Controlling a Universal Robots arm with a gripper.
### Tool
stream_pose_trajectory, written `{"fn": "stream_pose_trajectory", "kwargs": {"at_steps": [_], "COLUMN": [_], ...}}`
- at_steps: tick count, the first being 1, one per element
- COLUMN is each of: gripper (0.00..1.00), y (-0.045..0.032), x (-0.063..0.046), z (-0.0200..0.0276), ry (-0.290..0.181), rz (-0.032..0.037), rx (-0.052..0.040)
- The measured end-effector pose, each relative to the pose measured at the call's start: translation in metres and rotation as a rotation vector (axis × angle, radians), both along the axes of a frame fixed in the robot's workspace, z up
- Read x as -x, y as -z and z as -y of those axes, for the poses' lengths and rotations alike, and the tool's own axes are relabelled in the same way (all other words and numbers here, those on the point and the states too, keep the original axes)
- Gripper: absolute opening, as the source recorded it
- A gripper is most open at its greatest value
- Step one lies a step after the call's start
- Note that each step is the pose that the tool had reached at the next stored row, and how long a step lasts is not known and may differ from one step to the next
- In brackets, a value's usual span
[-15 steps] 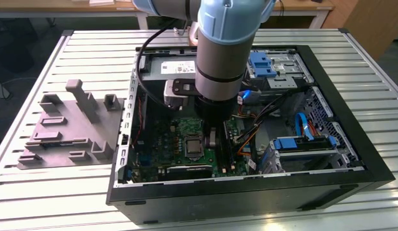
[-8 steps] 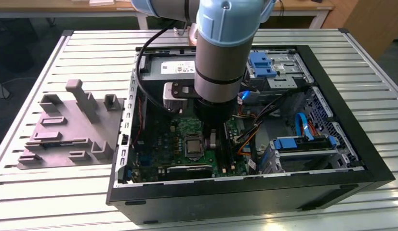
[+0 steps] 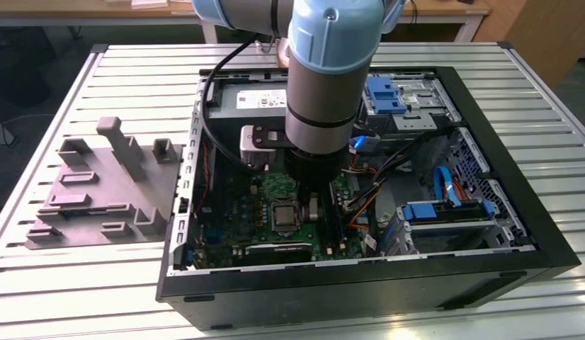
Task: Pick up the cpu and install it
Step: 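Install the first cpu locking lever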
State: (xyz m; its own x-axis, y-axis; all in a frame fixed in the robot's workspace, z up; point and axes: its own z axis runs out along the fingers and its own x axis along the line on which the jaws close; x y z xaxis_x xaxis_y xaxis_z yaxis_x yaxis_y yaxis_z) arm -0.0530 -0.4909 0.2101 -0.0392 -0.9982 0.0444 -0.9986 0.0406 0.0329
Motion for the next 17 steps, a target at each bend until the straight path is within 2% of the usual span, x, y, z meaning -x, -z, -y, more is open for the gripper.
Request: {"fn": "stream_pose_trajectory", "kwargs": {"at_steps": [17], "gripper": [0.11], "y": [0.0009], "x": [-0.0001], "z": [-0.0001], "ry": [-0.003], "rz": [0.0002], "rx": [-0.0001]}}
